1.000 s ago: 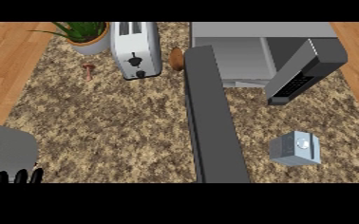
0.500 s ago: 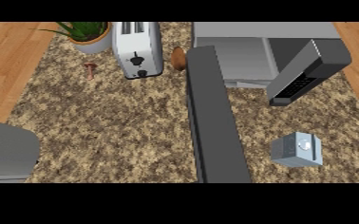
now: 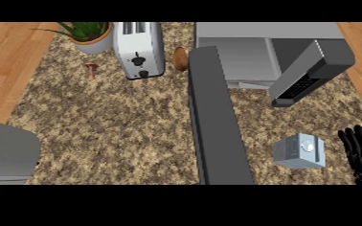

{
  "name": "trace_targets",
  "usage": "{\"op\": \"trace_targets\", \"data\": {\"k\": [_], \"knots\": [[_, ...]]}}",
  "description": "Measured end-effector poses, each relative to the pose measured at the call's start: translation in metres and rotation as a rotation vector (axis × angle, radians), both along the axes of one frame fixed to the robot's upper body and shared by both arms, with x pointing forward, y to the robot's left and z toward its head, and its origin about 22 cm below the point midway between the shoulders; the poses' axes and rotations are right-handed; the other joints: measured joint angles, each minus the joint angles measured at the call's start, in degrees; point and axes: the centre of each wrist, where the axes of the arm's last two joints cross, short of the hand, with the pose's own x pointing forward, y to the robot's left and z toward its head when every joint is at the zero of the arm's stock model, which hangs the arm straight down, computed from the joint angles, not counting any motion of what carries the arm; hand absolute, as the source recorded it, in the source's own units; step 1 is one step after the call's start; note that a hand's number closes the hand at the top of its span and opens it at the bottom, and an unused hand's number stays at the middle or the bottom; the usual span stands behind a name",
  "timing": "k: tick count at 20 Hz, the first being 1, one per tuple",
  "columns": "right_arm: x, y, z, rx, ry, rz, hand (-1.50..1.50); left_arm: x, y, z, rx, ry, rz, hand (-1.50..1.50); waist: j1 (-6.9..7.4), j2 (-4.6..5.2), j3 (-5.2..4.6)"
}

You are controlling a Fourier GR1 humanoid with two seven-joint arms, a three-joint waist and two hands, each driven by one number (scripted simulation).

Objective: Pick up the milk, place it into the microwave and close the microwave

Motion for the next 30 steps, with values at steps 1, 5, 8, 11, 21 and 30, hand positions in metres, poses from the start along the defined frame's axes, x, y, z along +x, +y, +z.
{"op": "trace_targets", "data": {"k": [1, 5, 8, 11, 21, 30], "knots": [[0.008, 0.0, -0.005, -0.006, 0.004, -0.009, -1.5, -0.002, 0.0, 0.001, 0.003, -0.002, -0.001, -1.5, 0.07, 0.02, 0.0], [0.02, -0.01, -0.023, -0.024, 0.015, -0.05, -1.5, -0.007, 0.01, 0.001, 0.006, -0.003, 0.004, -1.5, -0.01, 0.03, 0.01], [0.029, -0.018, -0.04, -0.032, 0.024, -0.09, -1.5, -0.011, 0.008, -0.002, 0.001, -0.004, -0.001, -1.5, -0.01, 0.04, 0.03], [0.038, -0.027, -0.052, -0.046, 0.035, -0.098, -1.5, -0.013, 0.007, -0.002, 0.003, -0.004, 0.001, -1.5, -0.04, 0.06, 0.02], [0.05, -0.039, -0.1, -0.049, 0.094, -0.034, -1.5, -0.026, 0.011, 0.0, -0.005, -0.002, -0.002, -1.5, 0.05, 0.06, 0.03], [0.053, -0.043, -0.138, -0.086, 0.136, -0.034, 1.5, -0.032, 0.013, -0.004, -0.007, -0.007, 0.002, -1.5, -0.06, 0.05, -0.02]]}}
